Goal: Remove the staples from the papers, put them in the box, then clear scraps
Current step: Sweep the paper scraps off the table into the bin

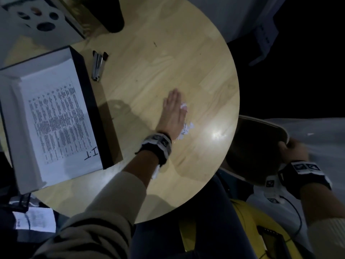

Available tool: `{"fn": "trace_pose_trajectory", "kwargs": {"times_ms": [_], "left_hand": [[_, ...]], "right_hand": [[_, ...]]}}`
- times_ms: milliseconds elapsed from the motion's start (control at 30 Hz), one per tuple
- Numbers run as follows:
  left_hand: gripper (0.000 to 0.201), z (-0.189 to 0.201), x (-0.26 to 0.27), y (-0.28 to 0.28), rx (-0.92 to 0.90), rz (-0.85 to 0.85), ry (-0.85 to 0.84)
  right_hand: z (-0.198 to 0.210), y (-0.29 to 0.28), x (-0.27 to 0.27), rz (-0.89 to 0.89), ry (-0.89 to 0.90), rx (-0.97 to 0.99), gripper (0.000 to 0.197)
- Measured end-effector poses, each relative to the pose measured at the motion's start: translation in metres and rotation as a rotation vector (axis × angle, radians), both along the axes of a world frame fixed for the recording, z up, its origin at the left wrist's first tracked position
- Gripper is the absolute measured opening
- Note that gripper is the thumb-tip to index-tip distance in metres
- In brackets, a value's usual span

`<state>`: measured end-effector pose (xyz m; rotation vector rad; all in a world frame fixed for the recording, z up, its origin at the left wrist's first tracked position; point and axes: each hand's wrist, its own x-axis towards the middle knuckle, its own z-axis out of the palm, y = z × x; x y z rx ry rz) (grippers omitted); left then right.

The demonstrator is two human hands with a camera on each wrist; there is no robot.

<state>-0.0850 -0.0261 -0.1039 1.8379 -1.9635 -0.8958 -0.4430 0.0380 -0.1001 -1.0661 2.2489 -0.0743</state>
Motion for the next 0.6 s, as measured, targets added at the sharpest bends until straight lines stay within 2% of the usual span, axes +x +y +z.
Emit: {"fn": "trace_pose_trajectory", "kwargs": {"times_ms": [100, 167, 267, 367, 500, 600], "left_hand": [[0.057, 0.006, -0.016, 0.010, 0.040, -0.036, 0.067], [0.059, 0.010, -0.003, 0.004, -0.030, 0.005, 0.023], [0.059, 0.012, 0.043, -0.024, -0.159, 0.220, -0.015], [0.060, 0.012, 0.087, -0.052, -0.032, 0.389, -0.133], [0.068, 0.002, 0.067, -0.055, 0.074, 0.270, -0.294], [0.076, 0.002, 0.025, -0.032, 0.063, 0.148, -0.276]], "right_hand": [[-0.001, 0.002, 0.001, -0.029, 0.002, 0.002, 0.029], [-0.002, 0.003, 0.001, -0.040, -0.001, -0.008, 0.030], [-0.003, 0.003, -0.001, -0.052, -0.019, -0.011, 0.031], [-0.005, 0.003, -0.002, -0.049, -0.026, -0.006, 0.031], [-0.003, -0.001, 0.001, -0.024, -0.015, 0.004, 0.030], [0.001, -0.005, 0.004, -0.020, -0.010, 0.001, 0.030]]}}
